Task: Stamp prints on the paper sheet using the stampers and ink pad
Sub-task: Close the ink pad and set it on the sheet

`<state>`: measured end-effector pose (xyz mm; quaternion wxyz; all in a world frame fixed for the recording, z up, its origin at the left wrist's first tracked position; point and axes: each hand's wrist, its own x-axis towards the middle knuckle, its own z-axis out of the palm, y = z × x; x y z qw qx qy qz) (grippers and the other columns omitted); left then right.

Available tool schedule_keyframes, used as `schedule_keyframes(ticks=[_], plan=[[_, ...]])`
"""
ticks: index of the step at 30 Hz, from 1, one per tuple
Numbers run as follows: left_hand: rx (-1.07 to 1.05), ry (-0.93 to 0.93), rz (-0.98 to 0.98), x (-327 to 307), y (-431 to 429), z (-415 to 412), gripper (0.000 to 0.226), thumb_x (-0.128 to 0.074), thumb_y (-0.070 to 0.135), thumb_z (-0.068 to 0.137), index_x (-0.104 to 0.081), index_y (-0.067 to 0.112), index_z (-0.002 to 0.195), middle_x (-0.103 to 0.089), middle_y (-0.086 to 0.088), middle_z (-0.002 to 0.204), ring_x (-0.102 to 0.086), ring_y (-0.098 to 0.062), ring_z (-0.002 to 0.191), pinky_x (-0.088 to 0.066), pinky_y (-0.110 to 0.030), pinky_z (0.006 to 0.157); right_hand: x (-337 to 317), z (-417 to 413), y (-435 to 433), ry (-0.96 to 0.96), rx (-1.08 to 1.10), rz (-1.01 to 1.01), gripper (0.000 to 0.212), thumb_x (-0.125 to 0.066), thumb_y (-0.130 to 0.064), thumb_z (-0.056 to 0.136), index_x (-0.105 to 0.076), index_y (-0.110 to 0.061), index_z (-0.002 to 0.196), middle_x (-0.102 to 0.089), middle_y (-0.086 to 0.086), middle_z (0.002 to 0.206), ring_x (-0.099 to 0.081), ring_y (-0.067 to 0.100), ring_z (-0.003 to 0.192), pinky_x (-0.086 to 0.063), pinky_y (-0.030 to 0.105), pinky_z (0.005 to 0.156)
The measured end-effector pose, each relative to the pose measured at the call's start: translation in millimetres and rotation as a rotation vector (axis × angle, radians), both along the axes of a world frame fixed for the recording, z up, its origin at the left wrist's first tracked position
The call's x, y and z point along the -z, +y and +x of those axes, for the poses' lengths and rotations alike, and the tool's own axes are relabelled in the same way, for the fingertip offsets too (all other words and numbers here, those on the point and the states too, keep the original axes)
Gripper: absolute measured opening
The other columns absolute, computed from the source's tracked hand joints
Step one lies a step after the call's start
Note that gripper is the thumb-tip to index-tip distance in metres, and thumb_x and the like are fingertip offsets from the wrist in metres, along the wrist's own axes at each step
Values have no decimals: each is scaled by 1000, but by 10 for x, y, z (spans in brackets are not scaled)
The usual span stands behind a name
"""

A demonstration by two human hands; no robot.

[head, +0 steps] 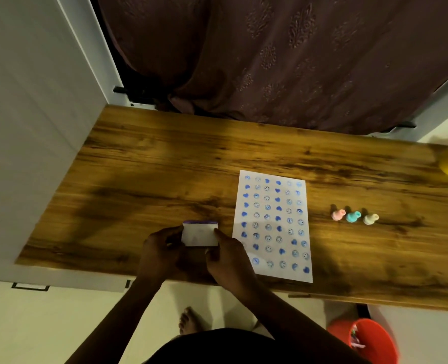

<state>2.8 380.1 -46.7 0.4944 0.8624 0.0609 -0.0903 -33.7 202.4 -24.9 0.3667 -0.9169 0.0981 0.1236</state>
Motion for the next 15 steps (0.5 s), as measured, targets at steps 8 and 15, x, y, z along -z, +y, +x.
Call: schedule_keyframes(ticks=[8, 15], plan=[[32, -32, 115, -60, -3, 14, 43, -79, -1, 84, -70, 2, 126, -75, -18, 124, -72, -37, 114, -54, -42, 101, 2, 31, 46, 30, -42, -46, 59, -68, -18, 89, -49, -17, 145, -62, 5, 134, -59, 22, 125, -38, 17, 90], [-8, -13, 119, -66, -17, 34, 43, -83, 5, 82, -72, 6, 124, -76, -16, 122, -73, -34, 113, -54, -40, 100, -16, 69, -30, 27, -41, -29, 66, -63, -15, 93, -39, -19, 155, -54, 5, 148, -51, 23, 136, -43, 28, 108]])
